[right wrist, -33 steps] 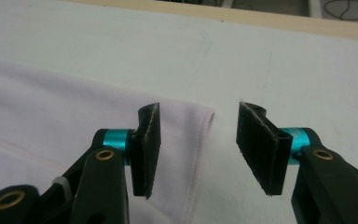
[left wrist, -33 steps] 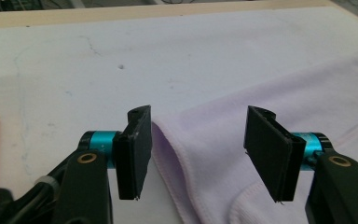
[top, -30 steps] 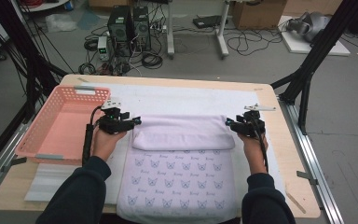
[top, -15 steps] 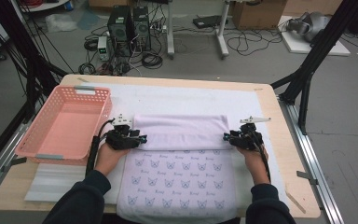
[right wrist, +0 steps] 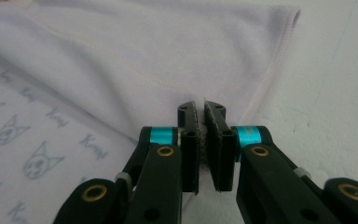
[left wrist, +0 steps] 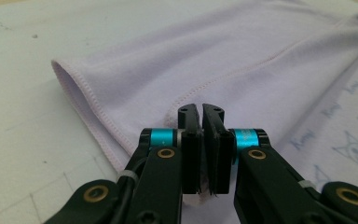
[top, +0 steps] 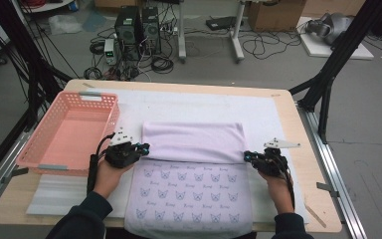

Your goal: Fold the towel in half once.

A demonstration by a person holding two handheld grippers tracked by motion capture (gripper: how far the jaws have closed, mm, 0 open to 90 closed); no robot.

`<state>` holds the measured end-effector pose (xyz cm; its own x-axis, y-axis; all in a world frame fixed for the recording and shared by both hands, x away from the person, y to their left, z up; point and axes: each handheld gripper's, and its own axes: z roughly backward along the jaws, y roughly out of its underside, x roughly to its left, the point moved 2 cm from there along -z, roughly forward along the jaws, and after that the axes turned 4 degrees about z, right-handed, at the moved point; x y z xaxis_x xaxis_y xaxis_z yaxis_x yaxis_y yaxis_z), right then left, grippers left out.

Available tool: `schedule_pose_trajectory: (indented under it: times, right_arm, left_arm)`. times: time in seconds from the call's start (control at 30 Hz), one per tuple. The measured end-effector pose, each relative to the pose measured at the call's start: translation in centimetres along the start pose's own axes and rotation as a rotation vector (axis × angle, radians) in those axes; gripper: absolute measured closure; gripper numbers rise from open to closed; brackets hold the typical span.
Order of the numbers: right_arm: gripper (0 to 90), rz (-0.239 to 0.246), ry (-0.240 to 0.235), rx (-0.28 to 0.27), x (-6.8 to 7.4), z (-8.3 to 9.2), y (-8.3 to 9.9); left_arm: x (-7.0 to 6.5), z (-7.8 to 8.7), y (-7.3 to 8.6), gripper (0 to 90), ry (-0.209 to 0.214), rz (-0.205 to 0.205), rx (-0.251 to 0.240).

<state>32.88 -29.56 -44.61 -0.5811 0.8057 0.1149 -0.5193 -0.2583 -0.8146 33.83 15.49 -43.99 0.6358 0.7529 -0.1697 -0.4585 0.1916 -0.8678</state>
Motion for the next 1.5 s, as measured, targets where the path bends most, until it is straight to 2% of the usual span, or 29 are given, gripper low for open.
schedule_pose_trajectory:
  times: [0.3,0.43,0.5,0.63,0.77,1.07,1.2,1.33,1.5]
  right_arm:
    - [84.3,0.045,-0.031,-0.027,2.5,1.9,1.1]
    - [84.3,0.076,-0.037,-0.035,3.3,2.3,1.7]
    - [84.3,0.08,-0.035,-0.027,3.5,2.3,1.8]
    - [84.3,0.057,-0.051,-0.045,3.5,2.6,1.9]
    - [84.3,0.066,-0.062,-0.041,3.4,2.6,2.1]
    - [84.2,0.056,-0.08,-0.046,3.5,2.8,2.2]
    - [84.2,0.068,-0.091,-0.041,3.8,3.0,2.1]
    - [84.2,0.073,-0.095,-0.04,4.1,3.6,2.3]
    - [84.2,0.091,-0.106,-0.034,4.5,4.9,3.0]
  left_arm:
    - [-0.7,2.2,0.9,85.7,0.018,0.003,-0.05]
    - [-1.1,3.2,1.8,85.6,0.036,0.019,-0.062]
    - [-1.1,3.5,2.1,85.6,0.037,0.028,-0.06]
    - [-1.4,4.0,2.5,85.6,0.043,0.04,-0.07]
    - [-1.5,4.3,2.9,85.7,0.04,0.048,-0.066]
    - [-1.9,4.9,3.4,85.6,0.052,0.053,-0.069]
    - [-2.1,5.4,3.6,85.6,0.054,0.049,-0.063]
    - [-2.6,6.0,3.7,85.6,0.07,0.041,-0.064]
    - [-3.1,6.5,4.2,85.3,0.085,0.034,-0.039]
